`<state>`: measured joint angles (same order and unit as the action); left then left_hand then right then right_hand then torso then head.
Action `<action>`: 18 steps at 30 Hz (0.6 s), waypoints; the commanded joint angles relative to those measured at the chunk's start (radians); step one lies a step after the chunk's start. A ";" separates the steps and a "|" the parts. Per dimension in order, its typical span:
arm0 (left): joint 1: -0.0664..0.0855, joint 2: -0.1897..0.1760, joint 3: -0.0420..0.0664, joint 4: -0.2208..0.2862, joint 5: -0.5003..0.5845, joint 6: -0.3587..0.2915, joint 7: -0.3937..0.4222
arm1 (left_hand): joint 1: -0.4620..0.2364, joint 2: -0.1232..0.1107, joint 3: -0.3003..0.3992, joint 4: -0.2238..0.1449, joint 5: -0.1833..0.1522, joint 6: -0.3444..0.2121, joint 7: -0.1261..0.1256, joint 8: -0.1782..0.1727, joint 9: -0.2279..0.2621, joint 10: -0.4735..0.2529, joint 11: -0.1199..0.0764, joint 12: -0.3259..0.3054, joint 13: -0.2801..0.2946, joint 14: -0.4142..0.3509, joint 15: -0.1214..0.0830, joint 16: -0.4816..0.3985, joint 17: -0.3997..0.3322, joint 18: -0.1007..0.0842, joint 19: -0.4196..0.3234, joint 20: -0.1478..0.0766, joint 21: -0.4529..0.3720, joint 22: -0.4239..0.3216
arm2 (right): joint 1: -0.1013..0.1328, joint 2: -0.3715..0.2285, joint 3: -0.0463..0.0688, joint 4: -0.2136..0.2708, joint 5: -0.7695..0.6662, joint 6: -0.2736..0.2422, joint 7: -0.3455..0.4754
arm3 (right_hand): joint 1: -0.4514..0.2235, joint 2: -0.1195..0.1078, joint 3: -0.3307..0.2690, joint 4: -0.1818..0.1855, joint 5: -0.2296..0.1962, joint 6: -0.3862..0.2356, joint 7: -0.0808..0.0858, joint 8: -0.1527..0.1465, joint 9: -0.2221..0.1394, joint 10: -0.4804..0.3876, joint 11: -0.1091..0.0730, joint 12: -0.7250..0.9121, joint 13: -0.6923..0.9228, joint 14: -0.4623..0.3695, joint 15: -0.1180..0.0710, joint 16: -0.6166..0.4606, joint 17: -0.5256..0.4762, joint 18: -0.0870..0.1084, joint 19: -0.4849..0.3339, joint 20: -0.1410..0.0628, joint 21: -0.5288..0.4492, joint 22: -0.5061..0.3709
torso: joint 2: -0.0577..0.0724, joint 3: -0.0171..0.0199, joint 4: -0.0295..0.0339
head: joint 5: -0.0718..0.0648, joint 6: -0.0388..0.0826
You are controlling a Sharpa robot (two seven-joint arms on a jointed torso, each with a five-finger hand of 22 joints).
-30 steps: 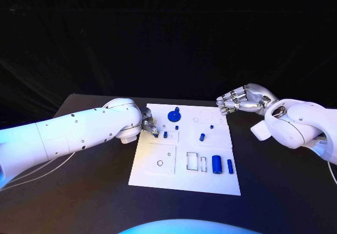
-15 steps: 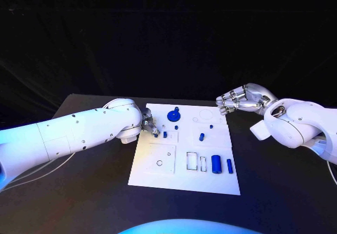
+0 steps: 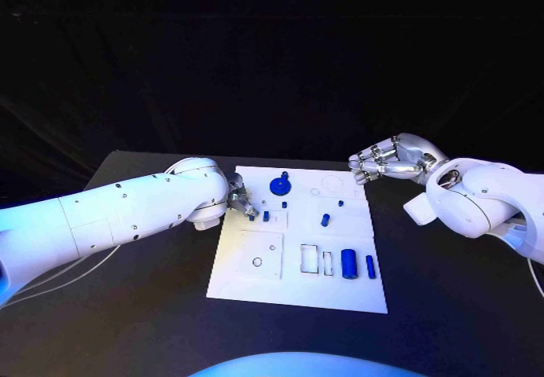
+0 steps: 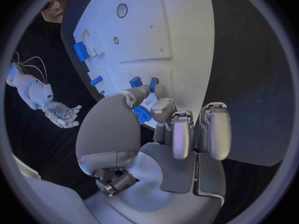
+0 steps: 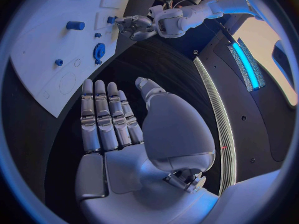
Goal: Assemble the parts on the task board
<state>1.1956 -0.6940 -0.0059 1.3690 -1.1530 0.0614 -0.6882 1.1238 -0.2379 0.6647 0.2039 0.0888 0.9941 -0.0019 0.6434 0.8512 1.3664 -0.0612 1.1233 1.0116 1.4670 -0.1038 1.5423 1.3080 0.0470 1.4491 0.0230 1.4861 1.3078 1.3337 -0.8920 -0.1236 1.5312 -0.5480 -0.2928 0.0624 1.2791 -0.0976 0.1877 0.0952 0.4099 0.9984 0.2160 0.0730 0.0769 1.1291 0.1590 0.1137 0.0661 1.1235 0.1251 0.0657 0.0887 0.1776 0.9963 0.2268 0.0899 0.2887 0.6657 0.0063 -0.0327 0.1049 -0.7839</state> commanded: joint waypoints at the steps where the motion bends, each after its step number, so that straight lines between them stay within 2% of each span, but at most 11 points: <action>1: -0.003 -0.001 -0.002 -0.005 -0.012 0.024 -0.028 | -0.011 -0.002 -0.027 0.009 0.002 -0.003 0.000 -0.008 0.003 -0.006 -0.002 0.008 0.002 0.096 -0.006 0.007 0.237 -0.007 0.006 -0.003 0.004 0.105 | -0.001 0.000 0.000 0.001 -0.005 0.012 0.009 | -0.001 0.006 -0.005 -0.001 0.004 -0.003 -0.002 0.001 0.002 -0.004 -0.005 0.006 0.000 -0.001 -0.003 0.002 -0.002 0.006 0.002 0.006 -0.006 -0.002 | 0.000 -0.0002 0.0003 | 0.000 0.000; 5: -0.003 -0.002 -0.002 -0.006 -0.013 0.022 -0.027 | -0.019 0.000 -0.077 0.034 0.002 0.001 0.002 -0.011 0.007 -0.006 -0.001 0.011 0.004 0.096 -0.005 0.007 0.237 -0.008 0.007 -0.004 0.004 0.106 | -0.001 0.000 0.000 0.001 -0.005 0.012 0.008 | -0.001 0.006 -0.005 -0.001 0.004 -0.003 -0.002 0.001 0.002 -0.004 -0.005 0.006 0.000 -0.001 -0.003 0.002 -0.002 0.006 0.002 0.006 -0.006 -0.002 | -0.001 -0.0003 0.0006 | 0.000 0.000; 7: -0.003 -0.003 -0.002 -0.005 -0.013 0.018 -0.025 | -0.035 0.001 -0.134 0.059 0.002 0.006 0.003 -0.012 0.010 -0.005 0.000 0.014 0.005 0.096 -0.003 0.007 0.237 -0.008 0.007 -0.004 0.004 0.106 | -0.001 0.000 0.000 0.001 -0.005 0.012 0.008 | -0.001 0.006 -0.005 -0.001 0.004 -0.003 -0.002 0.001 0.002 -0.004 -0.005 0.006 0.000 -0.001 -0.003 0.002 -0.002 0.006 0.002 0.006 -0.006 -0.002 | -0.001 -0.0004 0.0007 | 0.000 0.000; 8: -0.003 -0.003 -0.002 -0.004 -0.012 0.013 -0.024 | -0.042 0.009 -0.190 0.076 0.003 0.009 0.003 -0.014 0.012 -0.006 0.000 0.015 0.006 0.096 -0.003 0.007 0.237 -0.008 0.007 -0.004 0.003 0.107 | -0.001 0.000 0.000 0.001 -0.005 0.012 0.009 | -0.001 0.006 -0.005 -0.001 0.004 -0.003 -0.002 0.001 0.002 -0.004 -0.005 0.006 0.000 -0.001 -0.003 0.002 -0.002 0.006 0.002 0.006 -0.006 -0.002 | 0.000 -0.0006 0.0009 | 0.000 0.001; 11: -0.003 -0.005 -0.002 -0.001 -0.009 0.001 -0.023 | -0.055 0.051 -0.331 0.086 0.006 0.012 0.004 -0.024 0.014 -0.007 0.002 0.019 0.008 0.096 -0.003 0.007 0.237 -0.008 0.008 -0.004 0.003 0.108 | -0.001 0.001 0.000 0.000 -0.005 0.012 0.009 | -0.001 0.006 -0.005 -0.001 0.004 -0.003 -0.002 0.001 0.002 -0.004 -0.005 0.006 0.000 -0.001 -0.003 0.002 -0.002 0.006 0.002 0.006 -0.006 -0.002 | 0.000 -0.0005 0.0006 | 0.001 0.001; 14: -0.003 -0.006 -0.001 0.002 -0.006 -0.012 -0.020 | -0.056 0.076 -0.404 0.089 0.007 0.013 0.004 -0.032 0.015 -0.008 0.002 0.020 0.007 0.096 -0.003 0.007 0.237 -0.008 0.008 -0.004 0.003 0.108 | -0.001 0.001 0.000 0.000 -0.005 0.012 0.009 | -0.001 0.006 -0.005 -0.001 0.004 -0.003 -0.002 0.001 0.002 -0.004 -0.005 0.006 0.000 -0.001 -0.003 0.002 -0.002 0.006 0.002 0.006 -0.006 -0.002 | 0.000 -0.0008 0.0001 | 0.000 0.002; 18: -0.003 -0.008 -0.001 0.005 -0.004 -0.026 -0.018 | -0.055 0.092 -0.450 0.090 0.006 0.015 0.005 -0.036 0.017 -0.008 0.002 0.022 0.008 0.096 -0.003 0.007 0.237 -0.008 0.008 -0.005 0.003 0.108 | -0.001 0.001 0.000 -0.001 -0.005 0.012 0.009 | -0.001 0.006 -0.005 -0.001 0.004 -0.003 -0.002 0.001 0.002 -0.004 -0.005 0.006 0.000 -0.001 -0.003 0.002 -0.002 0.006 0.002 0.006 -0.006 -0.002 | 0.000 -0.0005 -0.0001 | -0.001 0.003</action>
<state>1.1932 -0.7025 -0.0074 1.3702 -1.1576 0.0552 -0.6934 1.0680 -0.1524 0.2238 0.2942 0.0900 1.0048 0.0018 0.6106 0.8668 1.3665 -0.0611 1.1418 1.0181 1.4670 -0.1037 1.5423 1.3078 0.0470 1.4527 0.0194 1.4861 1.3076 1.3337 -0.8916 -0.1236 1.5299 -0.5480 -0.2929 0.0623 1.2791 -0.0976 0.1877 0.0952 0.4099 0.9984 0.2160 0.0730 0.0769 1.1291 0.1590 0.1137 0.0662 1.1235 0.1251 0.0657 0.0879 0.1775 0.9963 0.2268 0.0899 0.2876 0.6655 0.0055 -0.0322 0.1052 -0.7820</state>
